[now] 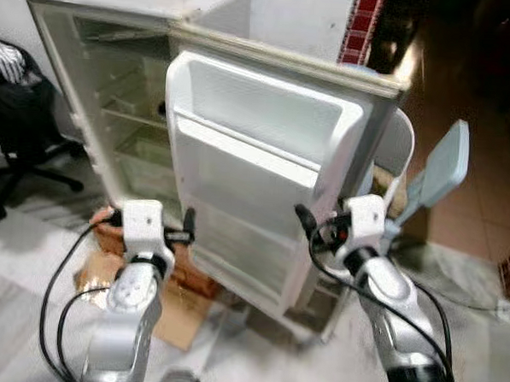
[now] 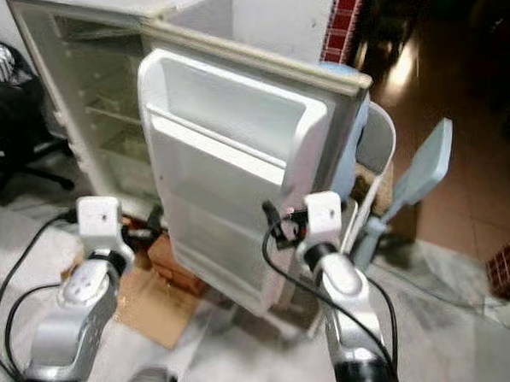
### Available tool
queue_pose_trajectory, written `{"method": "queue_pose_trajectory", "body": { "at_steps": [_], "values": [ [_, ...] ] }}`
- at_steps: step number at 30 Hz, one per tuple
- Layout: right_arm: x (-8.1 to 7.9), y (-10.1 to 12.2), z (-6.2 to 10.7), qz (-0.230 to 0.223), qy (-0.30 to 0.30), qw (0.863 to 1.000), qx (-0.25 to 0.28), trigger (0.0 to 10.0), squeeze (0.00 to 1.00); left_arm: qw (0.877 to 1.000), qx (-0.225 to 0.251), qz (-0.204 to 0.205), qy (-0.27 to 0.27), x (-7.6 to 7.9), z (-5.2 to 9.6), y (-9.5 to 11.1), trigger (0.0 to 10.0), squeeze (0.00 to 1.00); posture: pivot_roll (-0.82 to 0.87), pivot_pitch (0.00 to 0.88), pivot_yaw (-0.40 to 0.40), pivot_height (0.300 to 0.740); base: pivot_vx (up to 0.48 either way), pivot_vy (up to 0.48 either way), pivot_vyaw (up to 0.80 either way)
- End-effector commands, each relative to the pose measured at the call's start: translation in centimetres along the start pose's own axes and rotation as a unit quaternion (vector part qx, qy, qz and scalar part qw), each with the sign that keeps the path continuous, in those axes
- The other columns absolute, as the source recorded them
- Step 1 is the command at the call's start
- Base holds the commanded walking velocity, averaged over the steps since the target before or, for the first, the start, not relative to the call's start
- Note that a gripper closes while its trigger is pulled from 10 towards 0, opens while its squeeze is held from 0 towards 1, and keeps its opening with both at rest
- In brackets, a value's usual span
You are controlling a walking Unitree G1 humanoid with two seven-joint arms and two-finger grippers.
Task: Restocking fridge
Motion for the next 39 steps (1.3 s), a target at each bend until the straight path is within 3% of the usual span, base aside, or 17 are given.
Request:
{"method": "queue_pose_trajectory", "body": {
  "at_steps": [1, 5, 7, 13, 22, 33, 39],
  "values": [
    [-0.3, 0.2, -0.2, -0.018, 0.015, 1.0, 0.003, 10.0, 0.0, 1.0, 0.006, -0.004, 0.003, -0.3, 0.0, 0.4, 10.0, 0.0, 0.04, 0.0, -0.02, 0.74, 0.0, -0.469, 0.0],
    [-2.1, -0.7, 0.0, -0.023, 0.094, 0.995, -0.022, 10.0, 0.0, 1.0, 0.002, -0.003, 0.004, -0.3, 0.0, 0.3, 10.0, 0.0, 0.04, 0.0, -0.018, 0.74, 0.0, -0.469, 0.0],
    [-2.4, -0.9, 0.0, -0.003, 0.11, 0.994, -0.028, 10.0, 0.0, 1.0, 0.002, -0.002, 0.005, -0.3, -0.1, 0.4, 10.0, 0.0, 0.04, 0.0, -0.014, 0.74, 0.0, -0.351, 0.0],
    [-1.0, 0.6, -1.5, 0.012, 0.055, 0.998, 0.001, 10.0, 0.0, 1.0, 0.009, 0.0, 0.008, -0.4, -0.3, 0.6, 10.0, 0.0, 0.04, 0.0, -0.015, 0.74, 0.0, -0.081, 0.0],
    [-0.8, 2.7, -3.1, 0.013, 0.007, 0.999, 0.035, 10.0, 0.0, 1.0, 0.016, 0.008, 0.022, -0.7, -0.2, 0.8, 10.0, 0.0, 0.05, 0.0, -0.016, 0.74, 0.057, -0.118, 0.7],
    [-0.4, 3.1, -3.7, 0.008, -0.034, 0.999, 0.039, 10.0, 0.0, 0.998, 0.018, 0.026, 0.062, -2.6, -0.3, 0.9, 10.0, 0.0, 0.05, 0.0, -0.021, 0.74, 0.0, 0.0, 0.58],
    [1.3, 2.2, -3.8, 0.027, -0.095, 0.995, 0.009, 10.0, 0.0, 0.997, 0.013, 0.039, 0.062, -2.6, -0.4, 0.8, 10.0, 0.0, 0.06, 0.0, -0.023, 0.74, 0.0, 0.0, 0.0]
  ]
}}
Point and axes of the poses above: a point about 5 cm out from each wrist's last joint towards the gripper, its own z axis pointing back from the gripper into the wrist, its own y axis along the axis of the wrist's last joint, x = y × z, the point moved 3 cm from there along -z, pointing out of the wrist towards the gripper, and after that the axes turned 12 degrees about z, right-handed, at the moved point
